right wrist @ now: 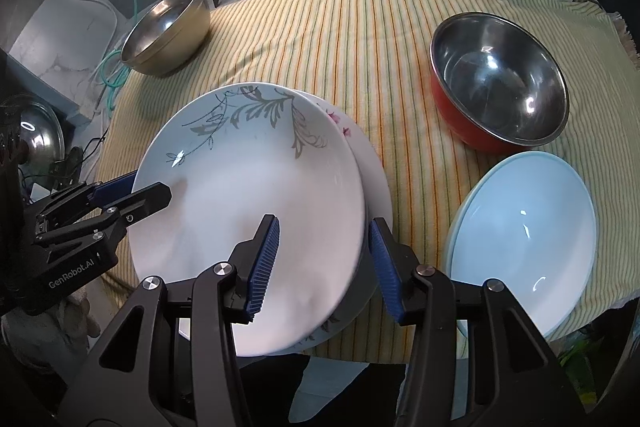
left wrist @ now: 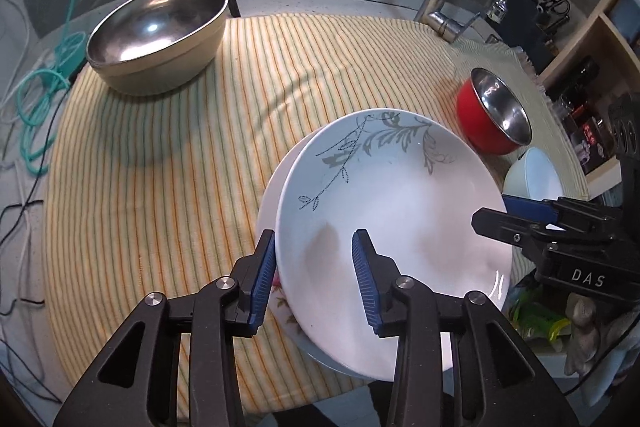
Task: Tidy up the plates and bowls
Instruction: 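Move both grippers to the rim of the plain silver steel bowl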
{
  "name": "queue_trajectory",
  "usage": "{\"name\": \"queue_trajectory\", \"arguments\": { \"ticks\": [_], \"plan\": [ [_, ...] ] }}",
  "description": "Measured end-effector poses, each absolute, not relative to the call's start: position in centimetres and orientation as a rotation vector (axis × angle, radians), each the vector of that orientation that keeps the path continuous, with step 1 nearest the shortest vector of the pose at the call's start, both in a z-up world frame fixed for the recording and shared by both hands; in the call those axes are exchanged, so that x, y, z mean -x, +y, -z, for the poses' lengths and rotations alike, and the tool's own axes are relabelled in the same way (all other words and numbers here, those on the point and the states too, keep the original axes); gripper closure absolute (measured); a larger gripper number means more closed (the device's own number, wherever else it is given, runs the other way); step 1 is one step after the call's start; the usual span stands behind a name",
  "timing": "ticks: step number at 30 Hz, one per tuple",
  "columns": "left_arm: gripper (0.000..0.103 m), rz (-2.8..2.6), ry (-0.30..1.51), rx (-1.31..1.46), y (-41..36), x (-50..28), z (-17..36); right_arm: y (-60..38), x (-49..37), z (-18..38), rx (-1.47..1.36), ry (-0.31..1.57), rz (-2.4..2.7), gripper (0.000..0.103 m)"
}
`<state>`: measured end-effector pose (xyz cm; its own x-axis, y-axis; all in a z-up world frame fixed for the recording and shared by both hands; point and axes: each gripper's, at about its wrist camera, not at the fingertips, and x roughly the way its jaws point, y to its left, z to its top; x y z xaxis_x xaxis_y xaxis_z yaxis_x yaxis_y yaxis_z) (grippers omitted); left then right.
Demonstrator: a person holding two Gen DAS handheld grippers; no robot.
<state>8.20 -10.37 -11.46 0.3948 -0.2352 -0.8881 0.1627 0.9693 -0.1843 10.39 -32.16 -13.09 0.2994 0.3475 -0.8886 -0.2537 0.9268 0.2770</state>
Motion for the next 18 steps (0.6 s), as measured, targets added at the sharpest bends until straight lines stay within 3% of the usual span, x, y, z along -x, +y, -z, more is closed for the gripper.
{"name": "queue_trajectory", "arguments": {
  "ticks": [6, 10, 18],
  "plan": [
    [0.066, 0.254, 1.136, 0.069, -10.4, -8.1, 11.4, -32.7, -10.4, 12.7, -0.108, 1.191, -0.388, 0.054],
    [0.066, 0.267, 1.140, 0.073, -10.4, -8.1, 11.4, -33.2, -10.6, 12.1, -0.132, 1.173, -0.382, 0.044],
    [0.066, 0.235, 1.090, 0.217, -6.5, -9.3, 9.5, -33.0, -11.3, 8.7, -0.188, 1.103, -0.437, 0.044]
  ]
}}
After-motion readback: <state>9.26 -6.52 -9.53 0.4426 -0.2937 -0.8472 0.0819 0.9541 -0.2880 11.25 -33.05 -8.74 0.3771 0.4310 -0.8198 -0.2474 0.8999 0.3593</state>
